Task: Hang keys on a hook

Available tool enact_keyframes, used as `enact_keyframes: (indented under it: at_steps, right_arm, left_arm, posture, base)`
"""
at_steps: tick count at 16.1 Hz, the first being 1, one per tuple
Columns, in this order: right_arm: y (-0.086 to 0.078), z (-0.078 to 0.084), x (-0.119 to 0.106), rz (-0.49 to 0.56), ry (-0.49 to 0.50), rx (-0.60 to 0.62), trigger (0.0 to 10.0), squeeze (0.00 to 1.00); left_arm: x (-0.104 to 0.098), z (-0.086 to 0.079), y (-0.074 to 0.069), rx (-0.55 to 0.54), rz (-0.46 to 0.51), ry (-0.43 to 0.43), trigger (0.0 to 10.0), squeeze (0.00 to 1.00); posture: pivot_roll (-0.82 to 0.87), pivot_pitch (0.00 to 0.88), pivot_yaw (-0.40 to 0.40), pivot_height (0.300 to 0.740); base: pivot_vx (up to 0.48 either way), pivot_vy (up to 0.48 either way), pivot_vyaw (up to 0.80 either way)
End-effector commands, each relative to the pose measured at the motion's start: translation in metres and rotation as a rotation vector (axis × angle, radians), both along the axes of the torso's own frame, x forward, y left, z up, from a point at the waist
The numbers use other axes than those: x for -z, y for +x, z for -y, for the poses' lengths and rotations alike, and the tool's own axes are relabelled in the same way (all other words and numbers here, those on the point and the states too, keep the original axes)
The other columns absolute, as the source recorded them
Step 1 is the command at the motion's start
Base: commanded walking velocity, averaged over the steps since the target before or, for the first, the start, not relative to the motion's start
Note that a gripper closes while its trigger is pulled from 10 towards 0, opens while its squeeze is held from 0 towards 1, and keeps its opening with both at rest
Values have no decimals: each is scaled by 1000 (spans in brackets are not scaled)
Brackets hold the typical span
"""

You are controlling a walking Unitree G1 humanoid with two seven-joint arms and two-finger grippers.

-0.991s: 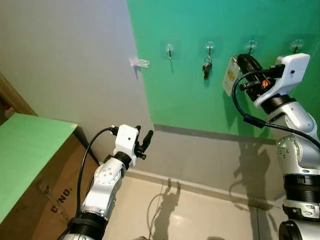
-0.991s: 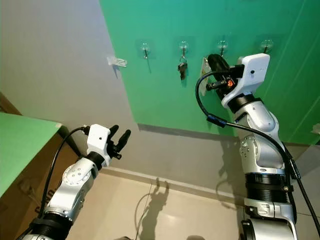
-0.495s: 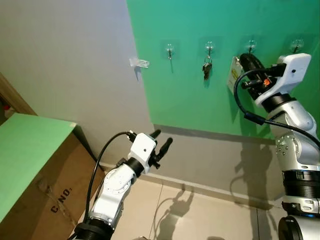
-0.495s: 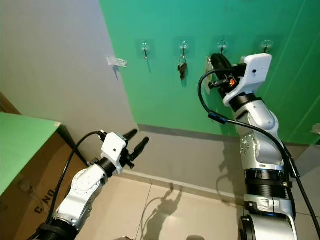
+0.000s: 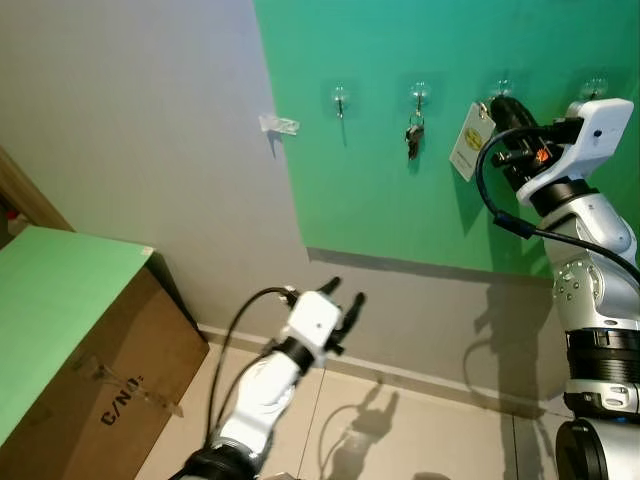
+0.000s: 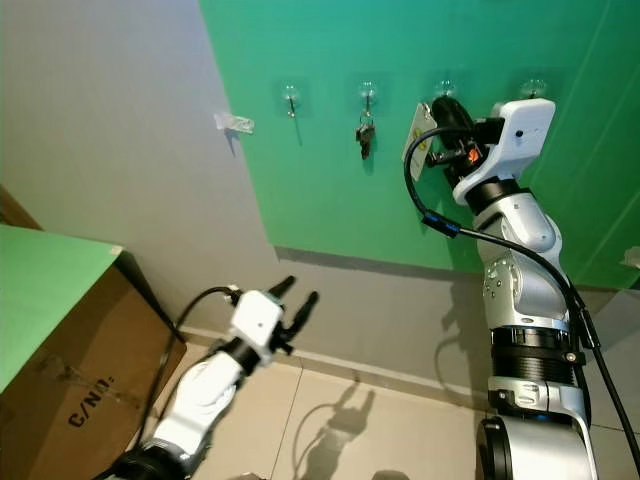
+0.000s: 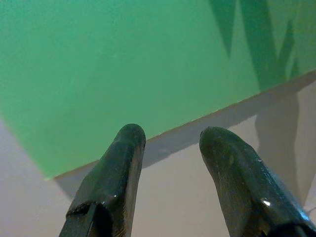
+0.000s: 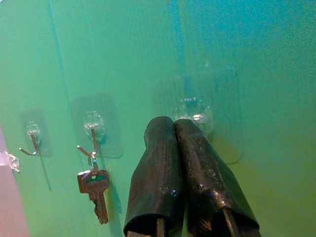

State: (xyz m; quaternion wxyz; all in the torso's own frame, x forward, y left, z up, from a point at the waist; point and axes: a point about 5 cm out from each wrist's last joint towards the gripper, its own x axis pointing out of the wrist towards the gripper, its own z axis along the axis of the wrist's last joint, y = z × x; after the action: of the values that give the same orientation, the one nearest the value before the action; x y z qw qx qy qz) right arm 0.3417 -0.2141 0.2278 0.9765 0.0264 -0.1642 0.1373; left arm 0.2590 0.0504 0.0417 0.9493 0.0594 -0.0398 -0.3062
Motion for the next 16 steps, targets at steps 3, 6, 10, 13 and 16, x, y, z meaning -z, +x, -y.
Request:
enact_keyframes:
  at_steps: [3, 6, 10, 13, 16]
  right_arm:
    - [4, 1, -8, 16, 62, 0, 0, 0]
    - [4, 5, -6, -10, 152, -2, 0, 0]
    - [5, 2, 1, -63, 230, -42, 0, 0]
    - [4, -1, 7, -112, 264, -83, 0, 0]
    - [5, -2, 15, -152, 258, -82, 0, 0]
  left_arm:
    - [0, -3, 3, -25, 12, -1, 10000, 0]
    - [5, -5, -1, -21, -3, -17, 10000, 0]
    - [9, -6, -3, -33, -17, -16, 10000, 0]
    - [9, -7, -2, -36, -16, -12, 10000, 0]
    - [8, -9, 0, -44, -15, -7, 10000, 0]
  posture:
    - [-282, 0, 121, 740]
    - [-275, 0, 118, 740]
    - [-275, 4, 120, 740]
    - [-273, 5, 119, 740]
    - [-271, 5, 119, 740]
  base:
    - [0, 0, 0]
    - [0, 0, 0]
    - [0, 0, 0]
    - [0, 0, 0]
    - [0, 0, 0]
